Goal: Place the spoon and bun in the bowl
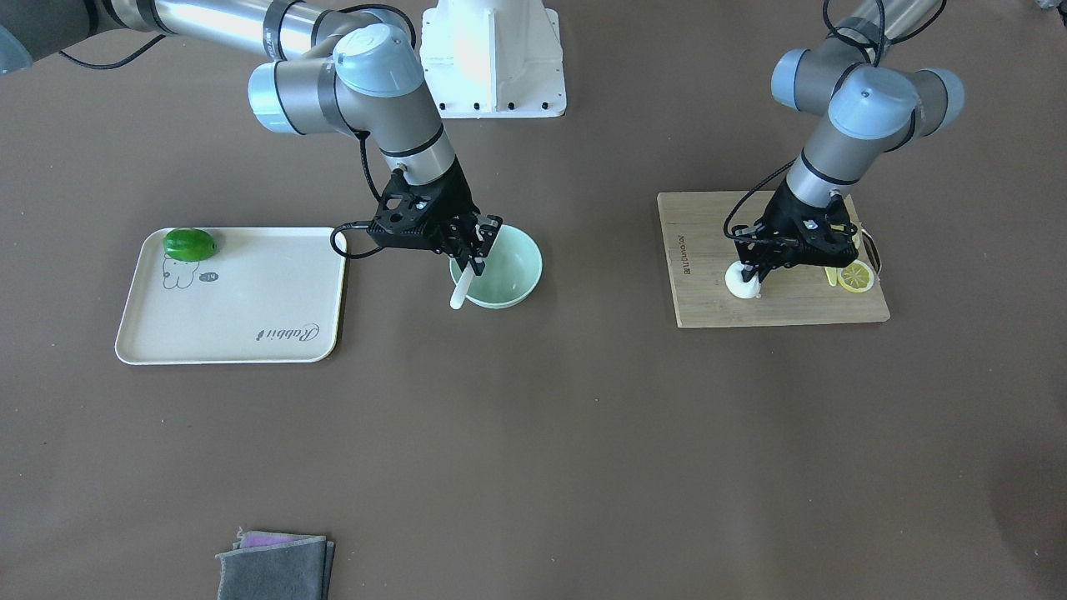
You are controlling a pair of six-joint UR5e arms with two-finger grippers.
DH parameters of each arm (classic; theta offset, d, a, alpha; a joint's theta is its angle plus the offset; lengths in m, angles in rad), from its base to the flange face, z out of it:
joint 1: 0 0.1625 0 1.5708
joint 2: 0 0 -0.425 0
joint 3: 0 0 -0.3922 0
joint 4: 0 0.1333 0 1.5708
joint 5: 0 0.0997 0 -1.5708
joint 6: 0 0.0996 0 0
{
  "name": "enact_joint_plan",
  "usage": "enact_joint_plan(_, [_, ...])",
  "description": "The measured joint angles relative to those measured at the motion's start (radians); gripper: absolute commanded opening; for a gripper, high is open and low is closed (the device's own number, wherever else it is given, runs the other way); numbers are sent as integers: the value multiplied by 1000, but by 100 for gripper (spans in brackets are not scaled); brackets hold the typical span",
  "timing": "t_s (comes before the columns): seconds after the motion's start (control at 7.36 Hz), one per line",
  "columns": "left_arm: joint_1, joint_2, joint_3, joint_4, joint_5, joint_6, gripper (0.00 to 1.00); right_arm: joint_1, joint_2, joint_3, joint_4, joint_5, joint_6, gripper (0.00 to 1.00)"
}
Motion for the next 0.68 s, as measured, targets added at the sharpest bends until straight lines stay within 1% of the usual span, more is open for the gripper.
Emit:
enact_joint_plan(0.14, [2, -49, -19, 2, -5, -61, 0, -8, 3, -7, 0, -14, 2, 100])
enact_joint_plan(0.27, [16, -120, -24, 7, -6, -136, 0, -9, 4, -4, -1, -26, 2, 100])
enact_joint_plan(0.41, [46, -193, -21, 13, -4, -210, 0, 5, -1, 11, -2, -21, -2, 100])
enact_joint_plan(0.54, [76, -263, -15, 21, 0, -276, 0, 35, -16, 39, -3, 11, -9, 100])
enact_joint_plan(0.68, [100, -330, -7, 49, 5, -323, 10, 80, -49, 75, -4, 65, -28, 100])
